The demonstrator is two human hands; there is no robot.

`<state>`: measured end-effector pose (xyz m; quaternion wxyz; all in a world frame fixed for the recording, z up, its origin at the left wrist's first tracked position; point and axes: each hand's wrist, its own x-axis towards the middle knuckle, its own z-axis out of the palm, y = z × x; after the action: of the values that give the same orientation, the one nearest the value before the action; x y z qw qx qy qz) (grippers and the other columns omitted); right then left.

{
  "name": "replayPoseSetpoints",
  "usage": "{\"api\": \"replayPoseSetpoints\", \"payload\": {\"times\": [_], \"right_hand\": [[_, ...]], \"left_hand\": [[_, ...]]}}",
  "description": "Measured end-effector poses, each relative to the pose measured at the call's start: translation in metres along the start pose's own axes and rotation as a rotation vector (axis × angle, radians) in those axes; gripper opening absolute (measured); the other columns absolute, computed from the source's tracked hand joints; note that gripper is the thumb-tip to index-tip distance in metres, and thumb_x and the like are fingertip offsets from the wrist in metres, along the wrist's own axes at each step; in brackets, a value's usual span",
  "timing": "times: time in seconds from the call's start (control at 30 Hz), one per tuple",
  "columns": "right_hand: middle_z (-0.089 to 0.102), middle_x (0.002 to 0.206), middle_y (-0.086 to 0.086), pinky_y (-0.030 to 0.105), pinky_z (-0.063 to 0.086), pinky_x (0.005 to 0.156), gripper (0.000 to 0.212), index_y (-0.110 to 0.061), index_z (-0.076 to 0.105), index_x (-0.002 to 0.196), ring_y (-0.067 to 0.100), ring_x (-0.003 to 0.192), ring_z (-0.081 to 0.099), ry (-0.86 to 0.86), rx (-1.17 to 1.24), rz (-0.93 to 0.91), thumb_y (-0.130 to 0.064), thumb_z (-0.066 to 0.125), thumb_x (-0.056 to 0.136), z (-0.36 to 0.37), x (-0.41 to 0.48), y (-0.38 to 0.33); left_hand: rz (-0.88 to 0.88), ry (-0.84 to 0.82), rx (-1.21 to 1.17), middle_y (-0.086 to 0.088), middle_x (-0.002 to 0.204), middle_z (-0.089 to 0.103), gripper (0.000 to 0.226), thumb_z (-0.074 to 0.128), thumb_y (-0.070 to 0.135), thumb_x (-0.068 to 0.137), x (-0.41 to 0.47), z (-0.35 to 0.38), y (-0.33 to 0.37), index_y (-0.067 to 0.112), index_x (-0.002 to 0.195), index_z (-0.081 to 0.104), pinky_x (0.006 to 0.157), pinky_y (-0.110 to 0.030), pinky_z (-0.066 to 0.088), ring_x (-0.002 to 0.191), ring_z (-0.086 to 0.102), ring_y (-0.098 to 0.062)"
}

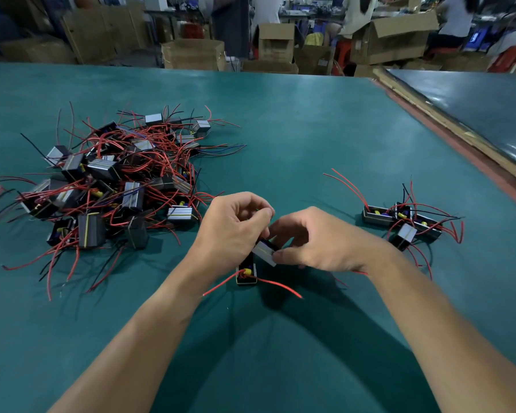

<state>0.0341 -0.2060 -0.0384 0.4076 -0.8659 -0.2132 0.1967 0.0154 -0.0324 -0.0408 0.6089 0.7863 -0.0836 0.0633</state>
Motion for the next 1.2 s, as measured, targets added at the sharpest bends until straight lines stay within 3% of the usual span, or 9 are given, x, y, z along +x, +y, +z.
{"api": "replayPoseSetpoints", "payload": {"times": [0.13, 0.33, 0.43, 0.53, 0.73, 1.07, 1.2], "right_hand": [[0.074, 0.090, -0.014, 0.019, 0.048, 0.065, 0.014, -0.027, 0.073, 0.095, 0.000, 0.067, 0.062, 0.048, -0.055, -0.025, -0.030, 0.073, 0.081, -0.0007, -0.0008, 0.0014], [0.071, 0.093, -0.017, 0.031, 0.055, 0.071, 0.017, -0.027, 0.072, 0.100, 0.013, 0.071, 0.065, 0.378, -0.082, -0.088, -0.019, 0.071, 0.086, -0.0033, 0.0010, 0.0015], [0.070, 0.092, -0.018, 0.029, 0.053, 0.068, 0.020, -0.027, 0.071, 0.100, 0.014, 0.070, 0.063, 0.442, -0.057, -0.085, -0.014, 0.071, 0.086, -0.0055, 0.0020, 0.0034], [0.069, 0.088, -0.018, 0.026, 0.048, 0.061, 0.021, -0.029, 0.070, 0.095, 0.016, 0.064, 0.062, 0.484, -0.041, -0.082, -0.010, 0.069, 0.086, -0.0059, 0.0040, 0.0056], [0.069, 0.091, -0.020, 0.022, 0.044, 0.060, 0.021, -0.032, 0.069, 0.095, 0.009, 0.065, 0.062, 0.475, -0.060, -0.060, -0.012, 0.069, 0.086, -0.0058, 0.0043, 0.0068], [0.069, 0.090, -0.019, 0.022, 0.048, 0.061, 0.015, -0.029, 0.070, 0.096, 0.014, 0.065, 0.062, 0.432, -0.093, -0.046, -0.019, 0.073, 0.086, -0.0032, 0.0042, 0.0054], [0.069, 0.092, -0.017, 0.022, 0.045, 0.063, 0.013, -0.030, 0.070, 0.095, 0.008, 0.059, 0.056, 0.363, -0.057, -0.051, -0.029, 0.076, 0.084, -0.0025, 0.0051, 0.0069]], "left_hand": [[0.008, -0.021, -0.046, 0.002, 0.058, 0.062, 0.018, 0.061, 0.003, 0.091, 0.0005, -0.0002, 0.0000, 0.010, 0.076, 0.067, 0.046, -0.020, 0.040, 0.043, 0.046, -0.008], [-0.010, 0.010, -0.218, -0.006, 0.058, 0.057, 0.016, 0.067, 0.000, 0.087, 0.0022, -0.0071, 0.0009, 0.011, 0.075, 0.067, 0.048, -0.020, 0.044, 0.048, 0.048, -0.013], [-0.030, 0.006, -0.267, -0.013, 0.066, 0.061, 0.010, 0.067, 0.006, 0.088, 0.0014, -0.0072, 0.0026, 0.004, 0.079, 0.069, 0.047, -0.019, 0.045, 0.049, 0.049, -0.011], [-0.038, 0.014, -0.278, -0.008, 0.068, 0.065, 0.008, 0.069, 0.007, 0.086, 0.0009, -0.0078, 0.0029, 0.001, 0.081, 0.071, 0.048, -0.018, 0.045, 0.050, 0.051, -0.009], [-0.055, -0.042, -0.262, 0.004, 0.056, 0.062, 0.005, 0.074, 0.005, 0.080, -0.0001, -0.0092, 0.0039, 0.007, 0.077, 0.072, 0.049, -0.018, 0.044, 0.048, 0.048, -0.008], [-0.007, 0.004, -0.291, 0.001, 0.055, 0.062, 0.006, 0.073, 0.000, 0.079, 0.0005, -0.0086, 0.0034, 0.006, 0.077, 0.073, 0.046, -0.018, 0.042, 0.044, 0.047, -0.010], [0.028, 0.036, -0.294, -0.009, 0.060, 0.062, 0.011, 0.073, -0.002, 0.078, 0.0016, -0.0073, 0.0028, 0.007, 0.074, 0.072, 0.045, -0.019, 0.040, 0.043, 0.045, -0.011]]}}
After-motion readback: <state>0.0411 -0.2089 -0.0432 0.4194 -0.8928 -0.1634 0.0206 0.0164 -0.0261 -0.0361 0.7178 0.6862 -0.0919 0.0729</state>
